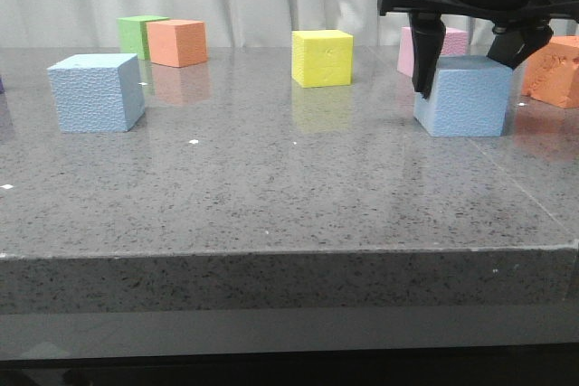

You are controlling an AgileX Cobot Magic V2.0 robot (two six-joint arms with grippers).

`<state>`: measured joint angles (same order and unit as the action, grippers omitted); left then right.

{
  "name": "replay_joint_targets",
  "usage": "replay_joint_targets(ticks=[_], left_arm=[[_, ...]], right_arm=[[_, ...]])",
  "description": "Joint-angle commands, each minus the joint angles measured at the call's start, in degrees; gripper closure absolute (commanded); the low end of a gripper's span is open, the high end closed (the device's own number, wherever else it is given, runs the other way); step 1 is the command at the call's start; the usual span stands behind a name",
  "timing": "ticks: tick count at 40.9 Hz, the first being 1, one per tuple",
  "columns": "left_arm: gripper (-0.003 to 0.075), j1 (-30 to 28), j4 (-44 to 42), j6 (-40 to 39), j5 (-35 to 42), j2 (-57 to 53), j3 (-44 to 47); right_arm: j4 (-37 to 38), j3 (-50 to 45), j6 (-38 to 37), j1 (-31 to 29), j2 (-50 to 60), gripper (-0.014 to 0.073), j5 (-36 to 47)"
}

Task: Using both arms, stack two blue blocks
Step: 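Close the right gripper on the light-blue cube and lift it, then carry the cube toward the table centre and set it down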

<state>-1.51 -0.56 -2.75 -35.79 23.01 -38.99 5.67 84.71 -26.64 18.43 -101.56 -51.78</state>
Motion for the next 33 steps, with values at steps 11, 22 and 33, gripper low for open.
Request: replay_joint_targets(ticks=[11, 22, 33], left_arm=[[0.0103, 0.39, -0.05, 0.01, 4.24, 0.91, -1.56], [0.0103, 0.39, -0.05, 0.01, 4.24, 0.91, -1.56], [0.0103, 0.39, -0.05, 0.01, 4.24, 0.91, -1.56]], right_arm=[[-0.24, 7.04, 0.20, 2.56, 4.43, 0.0213, -5.87], [1.89, 15.62, -4.70, 12.39, 0.51, 0.0213, -7.82], [6.69, 24.27, -13.69, 18.33, -8.41, 0.0213, -8.89]])
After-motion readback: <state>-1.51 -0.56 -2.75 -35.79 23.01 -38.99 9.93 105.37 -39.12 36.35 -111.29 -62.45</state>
